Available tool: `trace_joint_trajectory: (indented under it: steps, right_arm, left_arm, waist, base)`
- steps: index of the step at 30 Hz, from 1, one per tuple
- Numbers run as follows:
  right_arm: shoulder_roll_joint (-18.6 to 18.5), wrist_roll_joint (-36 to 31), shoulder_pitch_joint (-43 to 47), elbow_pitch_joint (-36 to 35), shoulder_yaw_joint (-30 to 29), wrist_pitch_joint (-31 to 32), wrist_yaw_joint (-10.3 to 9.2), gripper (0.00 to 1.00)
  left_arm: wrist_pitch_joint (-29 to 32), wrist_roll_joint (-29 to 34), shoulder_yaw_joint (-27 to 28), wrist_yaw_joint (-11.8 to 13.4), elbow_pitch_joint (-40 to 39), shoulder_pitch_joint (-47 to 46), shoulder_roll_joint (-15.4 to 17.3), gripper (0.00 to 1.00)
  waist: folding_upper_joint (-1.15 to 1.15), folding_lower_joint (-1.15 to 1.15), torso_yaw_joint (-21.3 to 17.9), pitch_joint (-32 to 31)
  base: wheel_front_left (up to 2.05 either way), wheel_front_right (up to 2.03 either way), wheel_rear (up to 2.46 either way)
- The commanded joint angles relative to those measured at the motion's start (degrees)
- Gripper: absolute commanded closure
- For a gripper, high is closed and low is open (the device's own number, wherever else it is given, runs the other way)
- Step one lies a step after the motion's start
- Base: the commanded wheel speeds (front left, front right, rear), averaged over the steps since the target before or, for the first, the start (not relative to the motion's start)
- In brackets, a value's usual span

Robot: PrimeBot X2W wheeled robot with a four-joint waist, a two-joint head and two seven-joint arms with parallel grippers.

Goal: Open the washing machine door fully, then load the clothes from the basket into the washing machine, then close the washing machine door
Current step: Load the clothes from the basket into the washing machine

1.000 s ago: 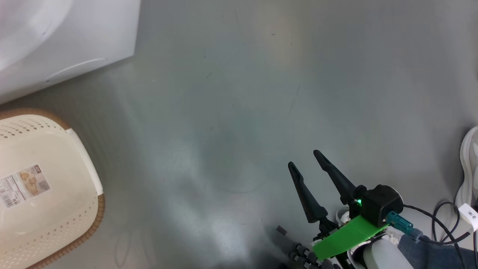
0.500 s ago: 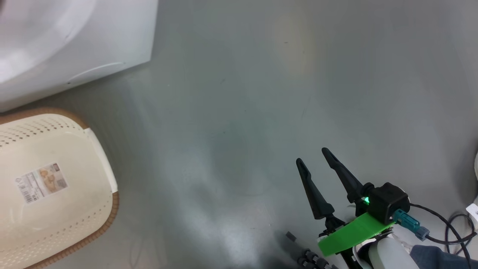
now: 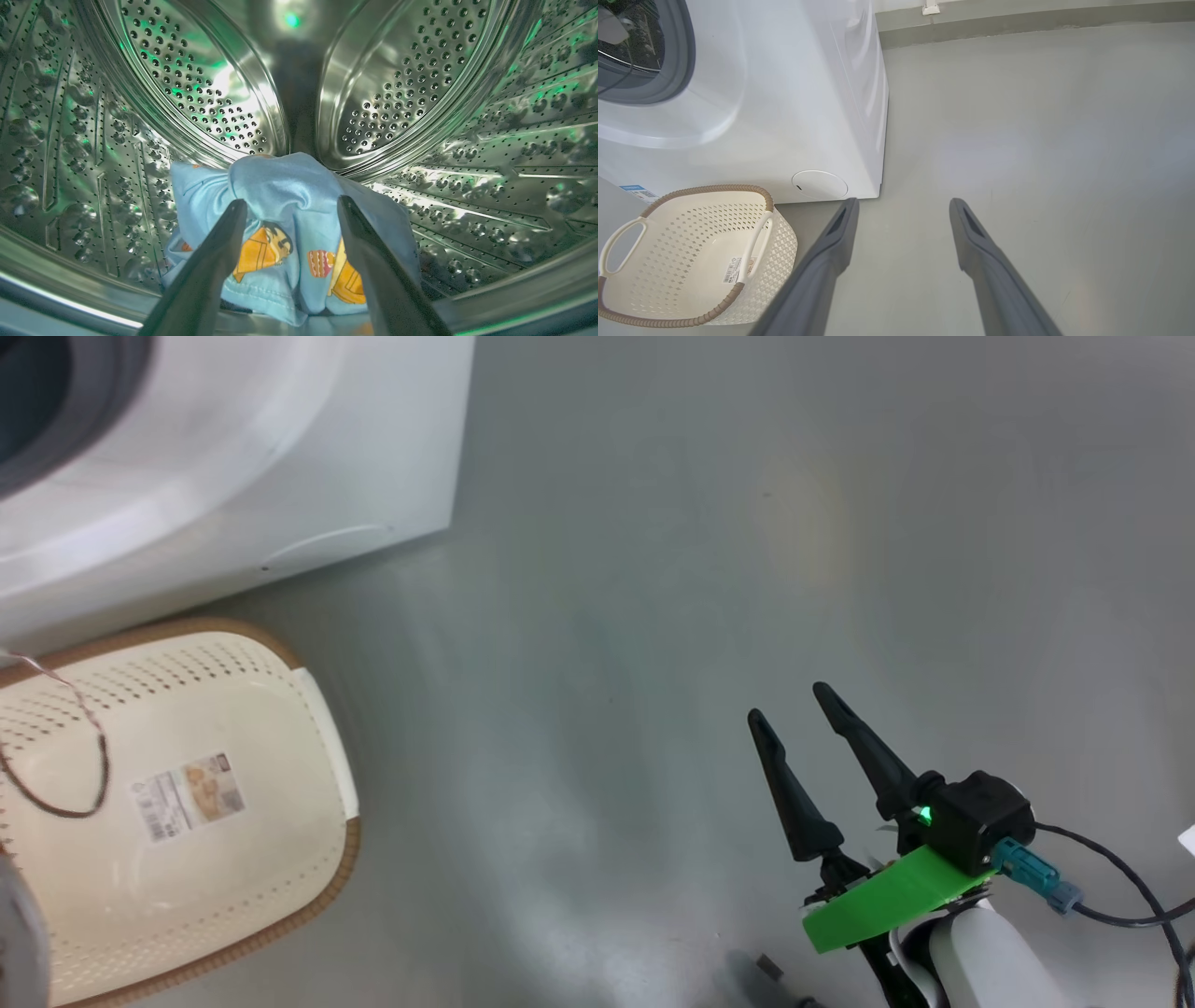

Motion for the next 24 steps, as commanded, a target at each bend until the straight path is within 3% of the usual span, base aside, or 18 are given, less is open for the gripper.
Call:
trace_joint_trajectory:
  steps: [1, 24]
  right_arm:
    - [-0.9, -0.3, 0.7, -0.9, 1.1, -0.3, 0.08, 0.0]
    - [-2.5, -0.3, 2.9, 1.2, -1.6, -0.3, 0.08, 0.0]
  left_arm:
    - [-0.3, -0.2, 0.2, -0.5, -1.9, 1.7, 1.8, 0.0]
    - [-0.3, -0.7, 0.9, -4.0, -15.4, 24.9, -8.0, 0.0]
  waist:
    - [0.0, 0.0, 1.8, -2.3]
    - [0.0, 0.0, 9.3, -15.4]
  base:
    - [0.0, 0.0, 0.0]
    - [0.0, 0.0, 0.0]
